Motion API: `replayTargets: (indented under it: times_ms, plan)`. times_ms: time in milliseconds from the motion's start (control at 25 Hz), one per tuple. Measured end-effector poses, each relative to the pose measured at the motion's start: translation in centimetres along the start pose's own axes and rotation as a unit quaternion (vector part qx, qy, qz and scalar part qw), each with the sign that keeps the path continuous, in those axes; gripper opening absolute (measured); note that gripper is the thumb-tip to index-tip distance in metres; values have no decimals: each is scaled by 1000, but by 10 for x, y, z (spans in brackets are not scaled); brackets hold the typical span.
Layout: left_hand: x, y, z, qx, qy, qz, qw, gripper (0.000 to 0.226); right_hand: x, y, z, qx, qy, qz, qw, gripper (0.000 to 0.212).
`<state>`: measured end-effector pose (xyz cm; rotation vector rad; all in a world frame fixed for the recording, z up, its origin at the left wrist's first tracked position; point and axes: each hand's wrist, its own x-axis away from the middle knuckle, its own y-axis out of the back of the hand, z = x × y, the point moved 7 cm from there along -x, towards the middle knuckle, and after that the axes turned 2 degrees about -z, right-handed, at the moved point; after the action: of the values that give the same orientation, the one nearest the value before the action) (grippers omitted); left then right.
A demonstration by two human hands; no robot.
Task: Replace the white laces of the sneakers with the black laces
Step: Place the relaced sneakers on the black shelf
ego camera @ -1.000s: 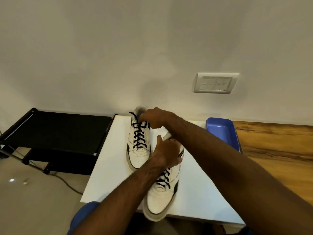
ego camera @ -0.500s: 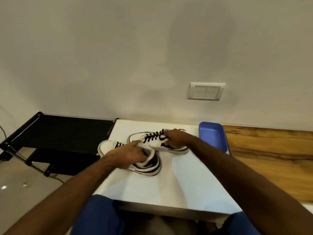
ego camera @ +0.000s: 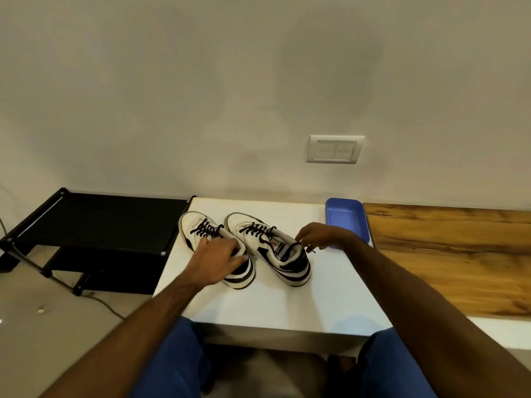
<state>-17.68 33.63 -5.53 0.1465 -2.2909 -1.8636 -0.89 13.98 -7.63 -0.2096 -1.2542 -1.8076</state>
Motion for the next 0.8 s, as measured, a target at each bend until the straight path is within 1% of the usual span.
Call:
replayTargets:
  times_ms: [80,160,240,280,320,360,400,440,520,600,640,680,720,800]
  plan:
    - [2,-11,-5,25,40,7,999,29,0,0,-2,-8,23,-41,999,20]
    - [2,-16,-4,35,70,3,997,28,6,11,5,26,60,-115,991,11]
    - [0,-19,-8,7,56,2,998,27,19,21,25,32,112,-199,973,11]
    - [-1,-21,-11,0,44,8,999,26,24,19,37,33,145,-206,967,15]
    - [-2,-22,-12,2,35,17,999,25,27,11,51,55,177,-172,967,19]
    - [-1,-21,-11,6,28,33,999,26,29,-3,61,96,204,-112,968,21]
    - [0,-20,-8,8,24,57,998,28,32,-18,66,144,214,-52,965,20]
    - [3,-18,-4,4,21,88,996,30,34,-28,65,182,216,-18,959,21]
    - [10,-16,7,-13,22,139,990,34,37,-32,56,271,219,-24,937,41]
    - [19,-16,16,-36,29,150,988,42,38,-43,42,379,211,-16,901,61]
    - [21,-18,17,-59,28,143,988,47,37,-50,35,407,205,-7,890,67]
    - [23,-21,16,-87,23,131,987,52,37,-55,33,419,209,-10,883,65]
    - [24,-22,14,-108,19,114,987,54,36,-57,36,428,217,-20,877,57]
    - [26,-21,18,-110,20,91,990,52,37,-56,48,437,224,-41,870,44]
